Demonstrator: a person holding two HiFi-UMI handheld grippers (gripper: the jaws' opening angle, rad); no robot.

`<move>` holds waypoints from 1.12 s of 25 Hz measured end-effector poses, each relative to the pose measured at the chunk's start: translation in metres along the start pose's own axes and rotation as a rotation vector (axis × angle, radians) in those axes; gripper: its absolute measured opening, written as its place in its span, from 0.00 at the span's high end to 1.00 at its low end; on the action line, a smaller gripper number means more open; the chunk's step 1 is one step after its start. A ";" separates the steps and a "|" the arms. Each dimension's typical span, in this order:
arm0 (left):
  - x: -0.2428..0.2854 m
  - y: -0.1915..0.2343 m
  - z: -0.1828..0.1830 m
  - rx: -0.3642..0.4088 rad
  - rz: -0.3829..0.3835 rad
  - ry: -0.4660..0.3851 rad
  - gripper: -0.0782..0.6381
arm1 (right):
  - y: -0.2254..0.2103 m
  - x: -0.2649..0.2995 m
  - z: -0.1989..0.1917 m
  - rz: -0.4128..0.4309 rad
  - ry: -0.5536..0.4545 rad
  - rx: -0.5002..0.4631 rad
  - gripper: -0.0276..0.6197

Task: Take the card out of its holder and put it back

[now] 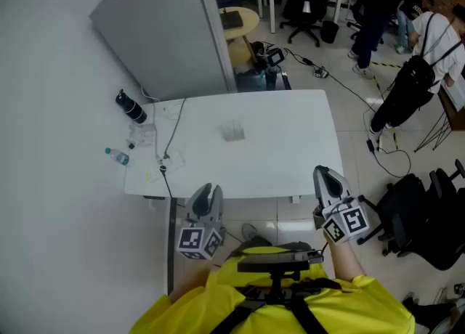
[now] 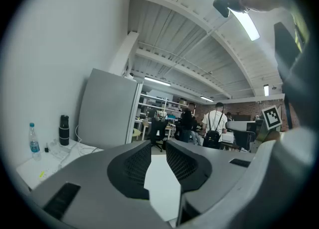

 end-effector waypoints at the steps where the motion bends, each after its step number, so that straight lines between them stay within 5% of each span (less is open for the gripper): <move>1: 0.004 0.013 0.003 0.003 0.003 -0.005 0.77 | 0.004 0.014 -0.001 0.005 -0.001 -0.005 0.95; 8: 0.023 0.074 0.009 -0.028 0.060 -0.030 0.77 | 0.028 0.088 -0.010 0.072 0.037 -0.033 0.89; 12: 0.041 0.096 -0.002 -0.062 0.076 -0.012 0.77 | 0.018 0.120 -0.022 0.033 0.066 -0.024 0.84; 17: 0.075 0.120 0.011 -0.020 0.051 -0.030 0.77 | 0.008 0.176 -0.038 -0.029 0.099 -0.029 0.66; 21: 0.103 0.148 0.017 0.016 0.078 0.024 0.77 | 0.009 0.226 -0.061 0.031 0.172 -0.015 0.65; 25: 0.142 0.170 0.010 0.065 -0.054 0.034 0.76 | -0.007 0.264 -0.074 0.033 0.206 -0.025 0.65; 26: 0.153 0.173 0.009 0.091 -0.089 0.047 0.68 | -0.013 0.274 -0.080 0.032 0.218 -0.032 0.65; 28: 0.173 0.185 0.000 0.139 -0.096 0.124 0.66 | -0.020 0.293 -0.097 0.049 0.258 -0.049 0.65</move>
Point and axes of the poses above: the fingertips, and each gripper's own axes: x forward along the fingers, y to its left, z out of its top, the point moved 6 cm from there along -x, backward along the fingers, and after that the axes turned 11 degrees about -z, right-handed, at the moved point
